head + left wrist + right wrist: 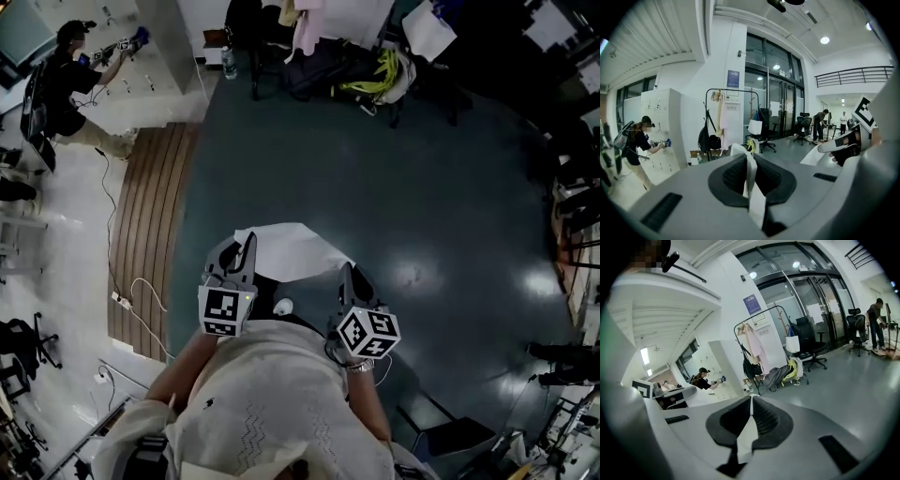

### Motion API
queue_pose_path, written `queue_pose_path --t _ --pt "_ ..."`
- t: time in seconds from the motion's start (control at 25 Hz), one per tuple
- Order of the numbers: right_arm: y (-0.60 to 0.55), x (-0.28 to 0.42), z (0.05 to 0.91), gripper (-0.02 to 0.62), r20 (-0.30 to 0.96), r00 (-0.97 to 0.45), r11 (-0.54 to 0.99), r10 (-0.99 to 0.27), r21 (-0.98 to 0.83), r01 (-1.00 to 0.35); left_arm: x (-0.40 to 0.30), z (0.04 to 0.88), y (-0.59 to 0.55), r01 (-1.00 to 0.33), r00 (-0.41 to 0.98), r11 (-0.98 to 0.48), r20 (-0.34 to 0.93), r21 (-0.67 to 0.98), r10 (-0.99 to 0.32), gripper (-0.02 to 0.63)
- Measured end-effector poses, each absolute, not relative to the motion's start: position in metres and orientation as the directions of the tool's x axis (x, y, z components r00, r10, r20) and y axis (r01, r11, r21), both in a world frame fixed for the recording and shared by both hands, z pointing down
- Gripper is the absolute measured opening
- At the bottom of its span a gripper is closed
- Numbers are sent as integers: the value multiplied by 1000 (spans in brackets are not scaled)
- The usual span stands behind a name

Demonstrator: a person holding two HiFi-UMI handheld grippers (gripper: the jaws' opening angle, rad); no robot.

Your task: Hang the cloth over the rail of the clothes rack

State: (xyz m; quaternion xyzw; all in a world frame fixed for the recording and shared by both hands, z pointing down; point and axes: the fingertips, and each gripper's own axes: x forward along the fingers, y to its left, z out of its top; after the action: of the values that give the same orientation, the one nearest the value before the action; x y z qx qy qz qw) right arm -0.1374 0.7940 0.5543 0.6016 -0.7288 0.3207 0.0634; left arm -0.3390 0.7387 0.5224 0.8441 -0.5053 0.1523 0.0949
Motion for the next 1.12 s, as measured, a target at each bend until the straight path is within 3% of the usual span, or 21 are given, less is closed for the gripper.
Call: queue_pose_path --t 0.28,0.72,1.12 --pt "700 -116 543 25 484 -229 32 -845 -381 -924 -315 510 629 -874 473 -483 309 46 -825 20" --pt "579 -154 537 25 483 -252 61 -838 -377 -924 -323 503 491 -846 525 -528 294 74 -799 20" --pt "529 -129 556 25 522 -197 -17 -830 -377 -926 -309 527 445 -824 550 -561 358 81 -755 20"
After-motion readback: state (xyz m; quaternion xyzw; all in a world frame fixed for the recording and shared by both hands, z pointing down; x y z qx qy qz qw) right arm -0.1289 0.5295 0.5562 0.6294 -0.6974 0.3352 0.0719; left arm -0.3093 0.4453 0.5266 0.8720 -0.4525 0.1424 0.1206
